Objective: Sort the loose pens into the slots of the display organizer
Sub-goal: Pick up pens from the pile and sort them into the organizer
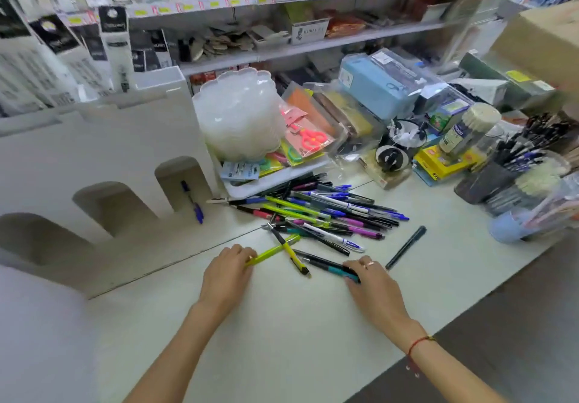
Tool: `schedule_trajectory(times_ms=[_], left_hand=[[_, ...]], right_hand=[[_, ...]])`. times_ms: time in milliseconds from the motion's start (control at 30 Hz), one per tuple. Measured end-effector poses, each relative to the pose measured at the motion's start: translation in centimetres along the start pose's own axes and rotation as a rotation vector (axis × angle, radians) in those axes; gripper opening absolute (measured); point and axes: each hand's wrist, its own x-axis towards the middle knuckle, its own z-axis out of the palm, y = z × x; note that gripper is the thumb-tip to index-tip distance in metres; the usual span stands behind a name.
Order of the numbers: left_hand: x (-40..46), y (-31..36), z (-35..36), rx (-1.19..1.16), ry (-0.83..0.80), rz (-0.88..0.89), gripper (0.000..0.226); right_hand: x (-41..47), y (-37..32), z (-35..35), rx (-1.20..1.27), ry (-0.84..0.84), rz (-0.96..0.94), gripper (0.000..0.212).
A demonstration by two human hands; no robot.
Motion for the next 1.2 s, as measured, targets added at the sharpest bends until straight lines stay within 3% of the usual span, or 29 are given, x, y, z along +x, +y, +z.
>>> schedule_trajectory(times_ms=[133, 200, 267, 333, 400, 467, 633, 833, 1000, 1200], left_hand=[[0.7, 0.6, -0.3, 0.012, -0.009, 0.018, 0.025], [1.2, 0.7, 0.0, -0.008, 0.048, 0.083, 0.038], [2.1, 1.1, 0.4, 0.014, 0.062, 0.227, 0.065], [3.3, 1.8, 0.7, 0.181, 0.043, 0.425, 0.081], [4.9, 2.6, 0.9, 0.361, 0.017, 0.587, 0.082], [6.2, 3.0, 0.6, 0.460, -0.023, 0.640, 0.077], [7.2, 3.4, 0.0, 0.478, -0.032, 0.609, 0.068], [5.2, 4.1, 0.5, 0.244, 0.047, 0.411, 0.055], [2.5, 3.0, 0.3, 0.136, 0.047, 0.164, 0.070], [1.7, 1.2, -1.0, 0.035, -0.099, -0.088, 0.042]], right_hand=[[1.5, 0.3, 0.3, 0.090, 0.100, -0.055, 0.032], [2.3, 0.7, 0.8, 0.037, 0.174, -0.096, 0.051], [3.0, 0.8, 0.9, -0.010, 0.127, -0.116, 0.082], [3.6, 0.6, 1.4, -0.056, 0.036, -0.149, 0.099], [4.0, 0.5, 1.9, -0.121, 0.014, -0.200, 0.100], [4.6, 0.6, 1.8, -0.175, 0.029, -0.235, 0.097], [6.5, 0.9, 0.9, -0.275, 0.049, -0.342, 0.084], [6.0, 0.0, 1.3, -0.373, 0.158, -0.486, 0.047], [4.9, -1.5, 1.4, -0.400, 0.053, -0.537, 0.041], [5.1, -2.2, -0.3, -0.368, -0.109, -0.498, 0.034]])
